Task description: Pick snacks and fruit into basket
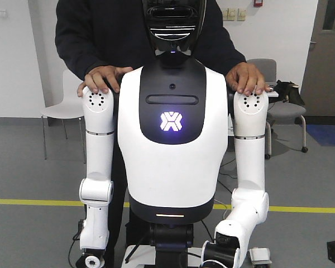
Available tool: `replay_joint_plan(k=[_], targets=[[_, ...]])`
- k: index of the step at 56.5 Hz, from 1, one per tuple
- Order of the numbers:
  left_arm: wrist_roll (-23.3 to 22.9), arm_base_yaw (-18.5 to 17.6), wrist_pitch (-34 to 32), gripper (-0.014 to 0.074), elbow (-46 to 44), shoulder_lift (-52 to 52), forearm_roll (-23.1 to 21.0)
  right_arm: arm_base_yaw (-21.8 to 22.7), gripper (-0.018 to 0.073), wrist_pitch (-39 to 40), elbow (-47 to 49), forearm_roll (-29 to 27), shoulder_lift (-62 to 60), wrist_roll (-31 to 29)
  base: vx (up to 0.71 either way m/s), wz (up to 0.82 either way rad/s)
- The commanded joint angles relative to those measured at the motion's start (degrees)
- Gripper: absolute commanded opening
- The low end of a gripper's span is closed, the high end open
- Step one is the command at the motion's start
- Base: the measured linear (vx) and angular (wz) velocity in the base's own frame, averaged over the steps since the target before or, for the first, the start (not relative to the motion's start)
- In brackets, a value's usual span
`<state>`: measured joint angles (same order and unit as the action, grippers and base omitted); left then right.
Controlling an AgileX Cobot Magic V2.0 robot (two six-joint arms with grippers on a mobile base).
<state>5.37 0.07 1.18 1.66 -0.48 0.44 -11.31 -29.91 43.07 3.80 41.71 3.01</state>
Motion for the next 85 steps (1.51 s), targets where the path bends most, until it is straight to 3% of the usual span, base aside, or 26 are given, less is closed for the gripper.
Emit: replay_joint_plan(k=[1, 34, 41, 46, 54, 63, 76, 85], targets=[[-0.71, 0.08, -3.81, 0.0000, 0.57, -0.27, -0.06, 0.33, 0.0561, 4.00, 1.71, 0.51, -0.17, -0.67, 0.00, 0.00], [-0.71, 0.08, -3.76, 0.0000, 0.57, -0.27, -0.06, 0.33, 0.0561, 3.28, 1.71, 0.51, -0.17, -0.67, 0.00, 0.00], [-0.71, 0.08, -3.76, 0.0000, 0.57, -0.27, -0.06, 0.32, 0.0535, 4.55, 1.60, 3.65, -0.17, -0.75, 0.00, 0.00], [-0.71, 0.08, -3.76, 0.0000, 0.57, -0.27, -0.06, 1.52, 0.0463, 9.48, -1.24, 3.91, -2.15, -0.92, 0.00, 0.00], [-0.71, 0.08, -3.76, 0.0000, 0.57, -0.27, -0.06, 8.54, 0.0249, 25.68, -14.06, 2.88, -11.58, -0.92, 0.00, 0.00], [-0.71, 0.08, -3.76, 0.0000, 0.57, -0.27, -0.06, 14.77, -0.0016, 29.91, -27.36, 3.13, -24.79, -0.92, 0.00, 0.00], [-0.71, 0.08, -3.76, 0.0000, 0.57, -0.27, -0.06, 15.64, -0.0013, 28.86, -43.34, 3.12, -43.51, -0.82, 0.00, 0.00], [-0.71, 0.08, -3.76, 0.0000, 0.57, -0.31, -0.06, 15.64, -0.0012, 30.60, -45.13, 3.27, -42.84, -0.65, 0.00, 0.00]])
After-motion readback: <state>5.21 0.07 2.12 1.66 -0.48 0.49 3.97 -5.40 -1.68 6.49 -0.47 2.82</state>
